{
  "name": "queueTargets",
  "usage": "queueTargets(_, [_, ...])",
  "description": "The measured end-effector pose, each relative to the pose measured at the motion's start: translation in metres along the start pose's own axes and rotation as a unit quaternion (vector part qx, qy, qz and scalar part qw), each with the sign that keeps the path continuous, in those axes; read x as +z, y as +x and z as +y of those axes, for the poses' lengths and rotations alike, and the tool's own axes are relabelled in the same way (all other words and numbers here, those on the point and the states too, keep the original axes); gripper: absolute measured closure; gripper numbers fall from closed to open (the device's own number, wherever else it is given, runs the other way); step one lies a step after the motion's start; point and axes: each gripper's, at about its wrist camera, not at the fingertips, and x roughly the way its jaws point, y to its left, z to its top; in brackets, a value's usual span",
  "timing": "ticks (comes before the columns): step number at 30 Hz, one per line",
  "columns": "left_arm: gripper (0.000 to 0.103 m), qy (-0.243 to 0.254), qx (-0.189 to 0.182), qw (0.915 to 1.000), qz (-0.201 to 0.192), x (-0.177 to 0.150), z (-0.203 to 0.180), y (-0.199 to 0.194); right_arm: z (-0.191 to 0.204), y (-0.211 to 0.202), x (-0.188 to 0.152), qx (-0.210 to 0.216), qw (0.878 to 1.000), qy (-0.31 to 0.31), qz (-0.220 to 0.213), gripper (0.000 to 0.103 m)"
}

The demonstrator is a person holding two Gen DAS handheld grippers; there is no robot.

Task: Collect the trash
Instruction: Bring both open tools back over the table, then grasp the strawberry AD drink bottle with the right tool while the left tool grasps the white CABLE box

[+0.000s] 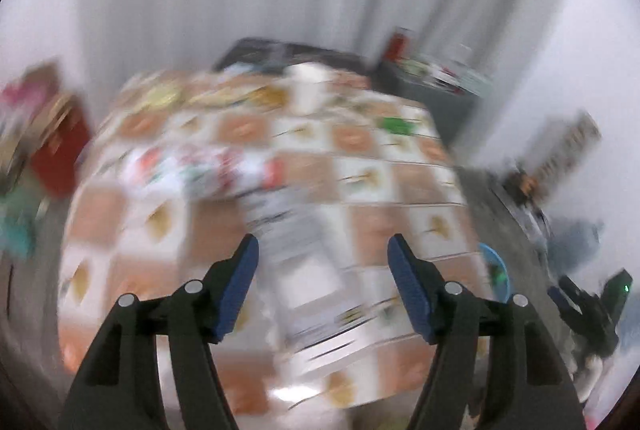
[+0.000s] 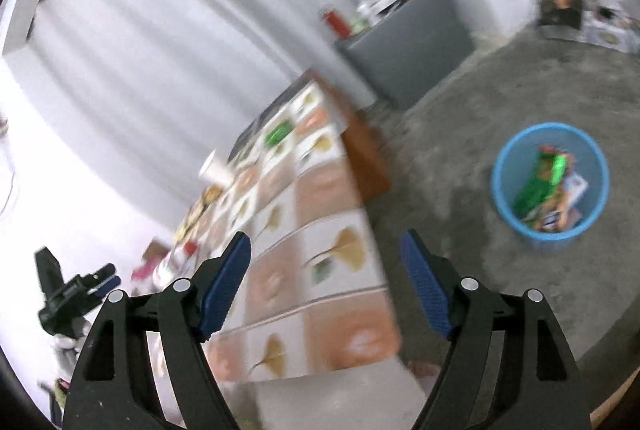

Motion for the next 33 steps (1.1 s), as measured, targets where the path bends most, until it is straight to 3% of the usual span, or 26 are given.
queueTargets(5, [0.038, -0.086, 0.011, 0.9958, 0.026, -0.039, 0.066, 0.005, 0.05, 0.029, -0.012, 0.016, 0.998, -0.047, 0.048, 0.029])
queueTargets(11, [0.038, -0.102, -0.008, 0.9944, 0.025, -0.042, 0.1, 0.017, 0.114, 0.061, -0.032, 0.013, 0.988, -0.125, 0.093, 0.025])
queueTargets(15, [0.038, -0.095, -0.012, 0.9954, -0.002, -0.016, 0.121, 0.021, 0.155, 0.087, -0.047, 0.012, 0.974, -0.189, 0.126, 0.021])
queueTargets(19, [0.038, -0.075, -0.01, 0.9966, -0.035, 0.031, 0.137, 0.032, 0.196, 0.119, -0.06, 0.012, 0.957, -0.25, 0.15, 0.02])
queueTargets(26, [0.038, -0.049, 0.006, 0.9976, -0.049, 0.111, 0.159, 0.084, 0.257, 0.185, -0.091, 0.01, 0.921, -0.339, 0.191, 0.016])
queueTargets(30, [0.038, -0.029, 0.047, 0.9976, -0.041, 0.131, 0.166, 0.119, 0.272, 0.211, -0.095, -0.005, 0.917, -0.348, 0.198, 0.016])
queueTargets(33, [0.038, -0.051, 0.041, 0.9974, -0.029, 0.127, 0.178, 0.127, 0.289, 0.218, -0.084, 0.031, 0.918, -0.346, 0.19, 0.016])
